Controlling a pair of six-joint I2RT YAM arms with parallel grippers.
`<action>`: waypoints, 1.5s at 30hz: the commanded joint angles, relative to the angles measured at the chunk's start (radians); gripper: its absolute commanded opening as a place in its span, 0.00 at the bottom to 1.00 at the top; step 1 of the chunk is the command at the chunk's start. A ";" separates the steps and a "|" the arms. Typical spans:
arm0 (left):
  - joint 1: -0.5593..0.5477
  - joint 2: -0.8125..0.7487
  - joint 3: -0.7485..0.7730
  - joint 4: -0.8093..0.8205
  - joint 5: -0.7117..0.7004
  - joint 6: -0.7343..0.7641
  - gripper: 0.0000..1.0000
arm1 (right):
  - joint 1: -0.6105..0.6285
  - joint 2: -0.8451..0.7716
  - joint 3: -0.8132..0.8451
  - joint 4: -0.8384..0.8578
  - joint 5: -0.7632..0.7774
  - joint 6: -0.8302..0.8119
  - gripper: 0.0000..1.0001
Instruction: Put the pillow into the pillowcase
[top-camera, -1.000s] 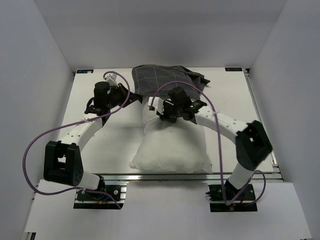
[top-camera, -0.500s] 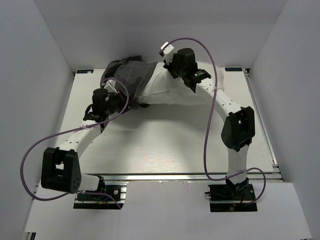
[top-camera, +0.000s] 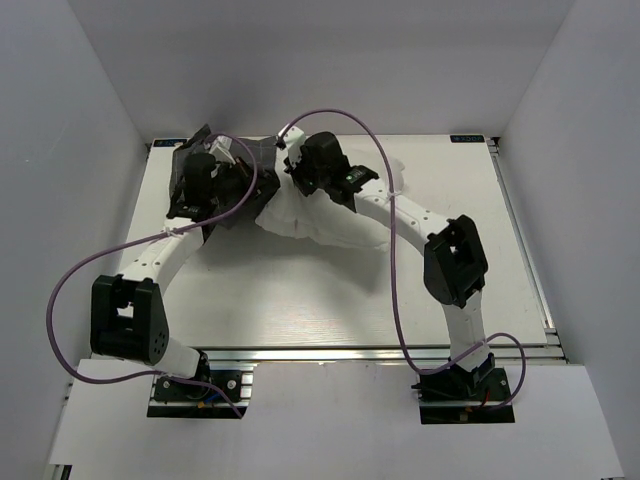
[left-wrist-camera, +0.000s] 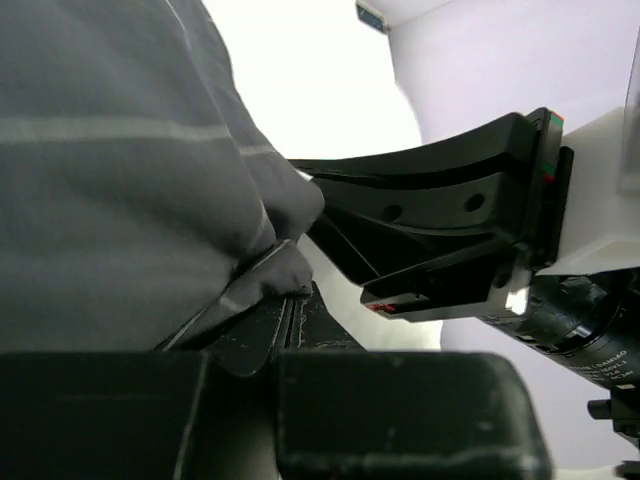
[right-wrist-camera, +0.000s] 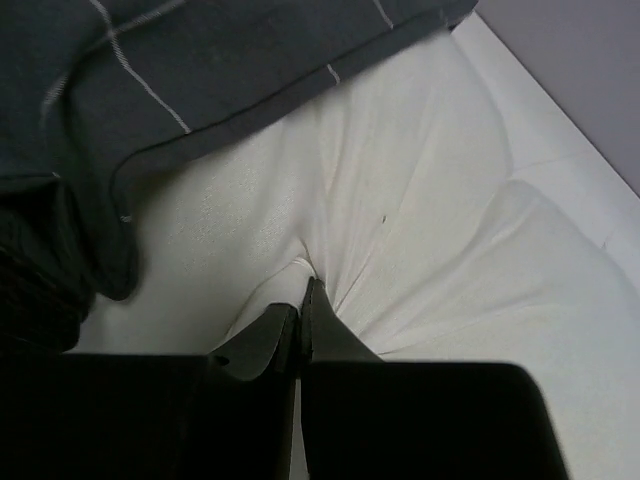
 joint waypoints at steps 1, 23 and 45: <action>-0.017 -0.027 0.089 0.055 0.097 -0.056 0.00 | 0.022 -0.059 0.110 0.064 -0.101 0.197 0.00; -0.192 0.124 0.274 0.058 0.100 -0.183 0.00 | -0.009 -0.301 -0.185 0.319 0.082 0.538 0.00; -0.186 0.018 0.586 -0.733 -0.065 0.171 0.73 | -0.252 -0.806 -0.623 0.291 -0.279 0.189 0.68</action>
